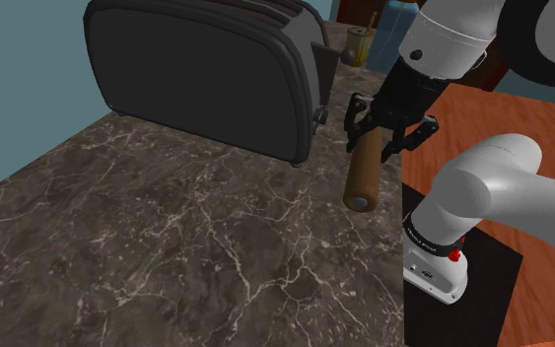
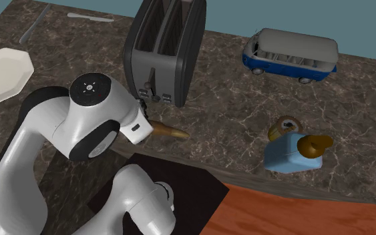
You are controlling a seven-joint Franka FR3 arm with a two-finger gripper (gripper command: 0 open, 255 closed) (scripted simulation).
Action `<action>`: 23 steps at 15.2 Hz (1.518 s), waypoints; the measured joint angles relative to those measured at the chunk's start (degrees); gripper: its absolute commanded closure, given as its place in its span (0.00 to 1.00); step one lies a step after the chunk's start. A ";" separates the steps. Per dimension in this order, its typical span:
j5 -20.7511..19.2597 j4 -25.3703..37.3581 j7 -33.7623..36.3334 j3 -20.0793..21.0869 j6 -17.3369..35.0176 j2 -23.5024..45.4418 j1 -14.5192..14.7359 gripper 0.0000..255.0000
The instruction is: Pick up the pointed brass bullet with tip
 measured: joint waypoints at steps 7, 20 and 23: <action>0.02 -0.01 0.03 0.02 -0.01 -0.02 0.02 1.00; -4.08 10.37 0.41 -4.16 -4.47 5.93 -2.61 1.00; -4.90 12.83 0.57 -5.01 -5.63 7.25 -3.05 1.00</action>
